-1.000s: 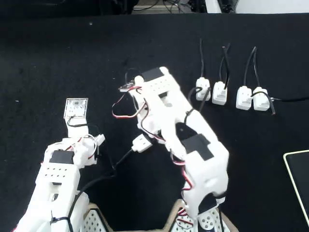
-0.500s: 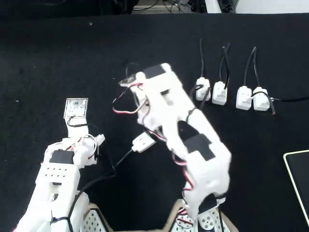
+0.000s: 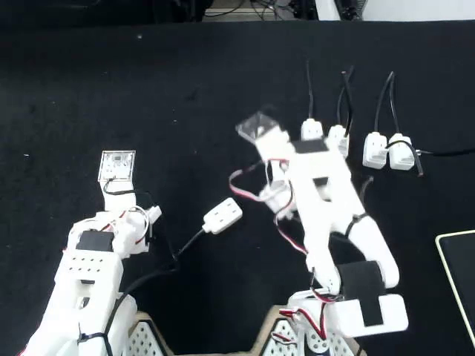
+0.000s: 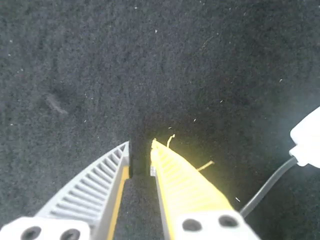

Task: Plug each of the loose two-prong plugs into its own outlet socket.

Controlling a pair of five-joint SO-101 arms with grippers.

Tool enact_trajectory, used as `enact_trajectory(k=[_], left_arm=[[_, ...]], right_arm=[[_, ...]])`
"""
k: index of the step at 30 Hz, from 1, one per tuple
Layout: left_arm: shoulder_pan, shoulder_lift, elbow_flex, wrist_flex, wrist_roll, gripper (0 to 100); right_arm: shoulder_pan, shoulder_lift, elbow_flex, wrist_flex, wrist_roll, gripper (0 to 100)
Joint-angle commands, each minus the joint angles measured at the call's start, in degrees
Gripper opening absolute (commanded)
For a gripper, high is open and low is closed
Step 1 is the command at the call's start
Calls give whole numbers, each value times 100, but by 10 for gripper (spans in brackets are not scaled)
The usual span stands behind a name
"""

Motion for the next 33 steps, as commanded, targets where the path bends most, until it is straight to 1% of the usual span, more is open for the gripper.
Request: enact_trajectory(k=[1, 3, 5, 6, 9, 10, 11, 19, 22, 23, 27, 30, 33], left_arm=[[4, -88, -31, -70, -18, 83], [4, -88, -31, -70, -18, 83], [4, -88, -31, -70, -26, 82], [-13, -88, -31, -70, -26, 82], [-215, -88, -31, -70, -26, 84], [-259, -88, -31, -70, -26, 84], [-286, -88, -31, -70, -26, 84], [-295, -88, -31, -70, -26, 84], [-295, -88, -31, -70, -26, 84], [-295, -88, -31, -70, -26, 84], [-295, -88, -31, -70, -26, 84], [-295, -88, -48, -70, -26, 84], [-277, -97, -198, -35, -26, 84]], right_arm=[[132, -330, 936, -1055, 352, 11], [141, -338, 1305, -1468, 422, 14], [193, -338, 1543, -1635, 448, 20], [193, -338, 1587, -1618, 448, 40], [193, -338, 1684, -1547, 448, 152], [193, -338, 1692, -1538, 448, 178], [202, -338, 1684, -1538, 448, 181], [202, -338, 1675, -1556, 448, 83], [211, -462, 1675, -1538, 448, 7], [246, -602, 1684, -1459, 440, 12], [466, -1684, 1622, -695, 431, 11], [396, -2703, 1675, -70, 387, 11], [44, -3486, 1956, -316, 88, 11]])
